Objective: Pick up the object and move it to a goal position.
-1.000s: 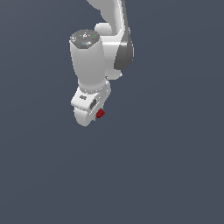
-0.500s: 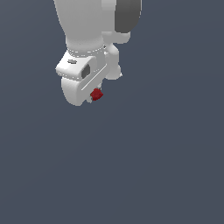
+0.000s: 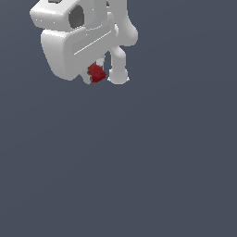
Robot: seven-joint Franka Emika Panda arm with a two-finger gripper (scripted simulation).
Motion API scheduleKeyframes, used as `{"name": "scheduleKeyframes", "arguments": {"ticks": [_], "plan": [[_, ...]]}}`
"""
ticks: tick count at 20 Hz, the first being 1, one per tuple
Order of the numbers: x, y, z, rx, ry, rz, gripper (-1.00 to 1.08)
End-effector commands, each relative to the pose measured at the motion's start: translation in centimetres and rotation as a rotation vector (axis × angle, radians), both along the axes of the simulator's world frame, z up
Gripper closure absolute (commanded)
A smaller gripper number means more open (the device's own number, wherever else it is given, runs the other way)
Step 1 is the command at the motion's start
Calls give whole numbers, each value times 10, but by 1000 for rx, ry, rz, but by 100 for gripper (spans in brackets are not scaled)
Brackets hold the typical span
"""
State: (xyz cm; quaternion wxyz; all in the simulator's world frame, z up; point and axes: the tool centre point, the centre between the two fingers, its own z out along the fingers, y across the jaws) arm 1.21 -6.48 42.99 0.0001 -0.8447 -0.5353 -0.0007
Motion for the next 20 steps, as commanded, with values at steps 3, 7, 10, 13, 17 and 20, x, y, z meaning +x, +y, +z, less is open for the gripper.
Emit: {"name": "scheduleKeyframes", "arguments": {"ticks": [3, 7, 10, 13, 17, 20], "plan": [[2, -1, 31, 0, 1, -1, 108], [4, -1, 50, 0, 1, -1, 108], [6, -1, 59, 0, 1, -1, 108], [7, -2, 66, -1, 1, -2, 108], [8, -2, 70, -1, 1, -2, 108], [8, -2, 71, -1, 1, -2, 108]]}}
